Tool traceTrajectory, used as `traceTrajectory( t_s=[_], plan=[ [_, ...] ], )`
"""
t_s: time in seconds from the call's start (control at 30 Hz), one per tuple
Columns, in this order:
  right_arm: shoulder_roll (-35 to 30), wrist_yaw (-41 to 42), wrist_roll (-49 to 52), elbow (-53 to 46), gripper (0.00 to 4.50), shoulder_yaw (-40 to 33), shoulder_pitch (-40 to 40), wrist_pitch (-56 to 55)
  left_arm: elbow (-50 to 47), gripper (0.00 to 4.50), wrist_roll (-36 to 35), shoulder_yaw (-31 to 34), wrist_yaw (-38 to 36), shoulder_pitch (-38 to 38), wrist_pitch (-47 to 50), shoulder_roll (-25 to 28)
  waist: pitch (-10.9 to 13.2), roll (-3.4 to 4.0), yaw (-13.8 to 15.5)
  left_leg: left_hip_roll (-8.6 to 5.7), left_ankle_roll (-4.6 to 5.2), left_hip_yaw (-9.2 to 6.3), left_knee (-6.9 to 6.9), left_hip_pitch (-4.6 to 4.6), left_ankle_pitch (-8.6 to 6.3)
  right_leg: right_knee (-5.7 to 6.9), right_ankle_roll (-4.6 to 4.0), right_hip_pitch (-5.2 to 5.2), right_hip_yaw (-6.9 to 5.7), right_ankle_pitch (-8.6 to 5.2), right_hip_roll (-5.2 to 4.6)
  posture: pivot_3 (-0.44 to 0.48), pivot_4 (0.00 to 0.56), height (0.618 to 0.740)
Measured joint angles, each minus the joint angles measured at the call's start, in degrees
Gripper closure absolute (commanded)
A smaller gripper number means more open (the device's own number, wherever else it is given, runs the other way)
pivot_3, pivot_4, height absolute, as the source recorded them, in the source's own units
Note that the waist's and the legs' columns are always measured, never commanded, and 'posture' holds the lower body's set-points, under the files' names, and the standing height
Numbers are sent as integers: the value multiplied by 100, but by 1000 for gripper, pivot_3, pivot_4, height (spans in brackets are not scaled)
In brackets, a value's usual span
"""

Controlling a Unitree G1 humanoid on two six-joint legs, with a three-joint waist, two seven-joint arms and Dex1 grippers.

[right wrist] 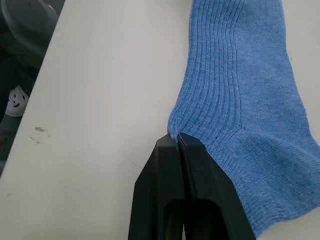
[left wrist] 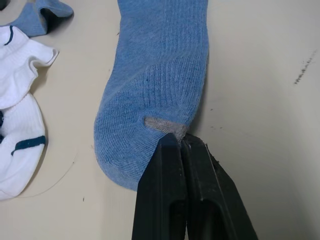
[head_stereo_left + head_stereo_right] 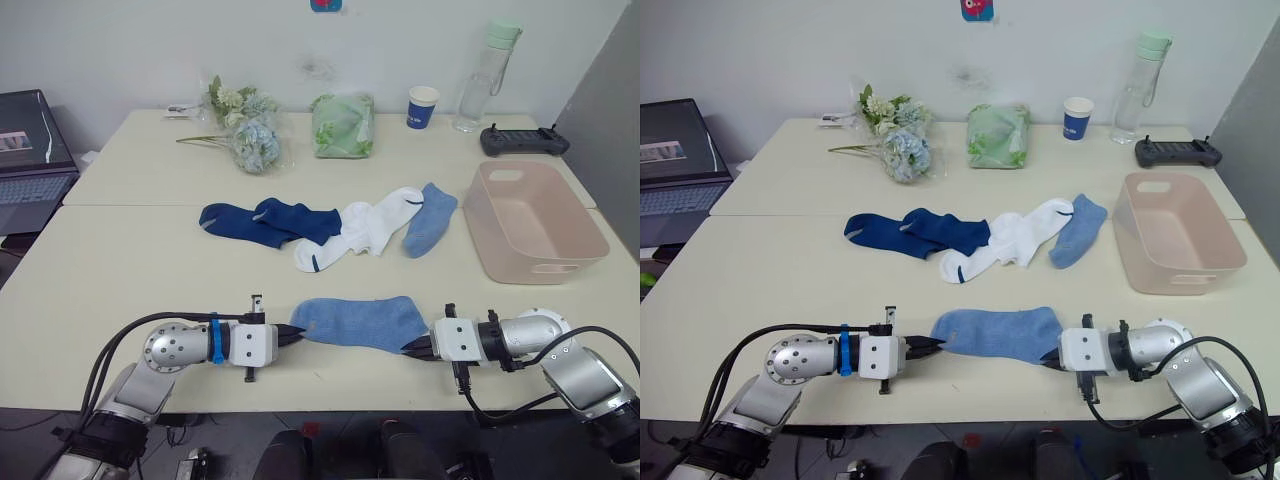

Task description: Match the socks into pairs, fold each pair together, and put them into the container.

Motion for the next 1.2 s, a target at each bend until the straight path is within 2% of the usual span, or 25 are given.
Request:
traceTrajectory(
  t_s=[0.2,0.33,0.4,0.5,0.57,0.63,0.7,0.77,0.83,1.0,1.2],
  plan=[
    [-96,145,397,-146,4448,-255,-145,481,-126,4500,-297,0,-77,73,240,-9,0,0,-2,1,0,-1,0,0,0,0,0,0,1,0,-1,0,150,740],
    [-407,345,1110,-914,4448,-585,-307,1392,-1207,4500,-986,7,-297,516,1123,280,3,0,-5,7,0,-12,-2,-7,0,-4,0,-3,0,0,-3,0,150,740],
    [-668,516,1540,-1324,4448,-705,-358,1881,-1912,4500,-1624,94,-493,764,1900,675,5,2,-6,8,0,-16,-3,-6,0,-3,0,-1,-2,0,-3,0,150,740],
    [-1080,706,2564,-1966,4448,-905,-550,3045,-2991,4500,-3259,521,-730,1047,3708,1552,8,6,-9,8,0,-18,-1,-4,0,1,-1,2,-4,0,-4,0,150,740],
    [-1362,833,3206,-2256,4448,-1000,-720,3725,-3416,4500,-4258,848,-821,1071,4778,2076,8,8,-11,6,1,-20,-1,2,0,-5,-1,10,-7,-1,-4,0,150,740],
    [-1489,907,3593,-2368,4448,-1027,-807,4179,-3561,4500,-4809,943,-858,1016,5482,2306,8,8,-11,4,1,-20,-2,2,-1,-8,0,13,-9,-1,-3,0,150,740],
    [-1495,952,3571,-2304,4448,-805,-909,4309,-3471,4500,-4795,744,-833,817,5992,2351,9,8,-12,1,1,-19,-2,1,-1,-9,0,11,-10,-2,4,0,150,740],
    [-1450,1000,3275,-2060,4448,-461,-931,4209,-3194,4500,-4420,394,-784,614,6237,2332,9,7,-14,-1,2,-19,-2,2,-1,-8,1,10,-9,-2,17,0,150,740],
    [-1267,1011,2553,-1347,4448,39,-1055,3687,-2713,4500,-4030,136,-605,217,6335,1911,9,5,-14,-5,1,-11,0,0,0,-4,0,7,-9,-2,22,0,150,740],
    [-584,972,1555,52,4448,475,-1692,2815,-1912,4500,-3092,-240,-517,-386,5936,1433,15,-4,-39,2,0,5,-2,-5,0,-1,-1,-9,-3,-1,14,0,150,740],
    [-91,972,845,862,4448,543,-2242,1873,-1165,4500,-2280,-423,-557,-939,5461,1043,16,-2,-20,2,-1,-5,-1,-9,0,-4,-1,-9,-2,-1,4,0,150,740]
  ],
)
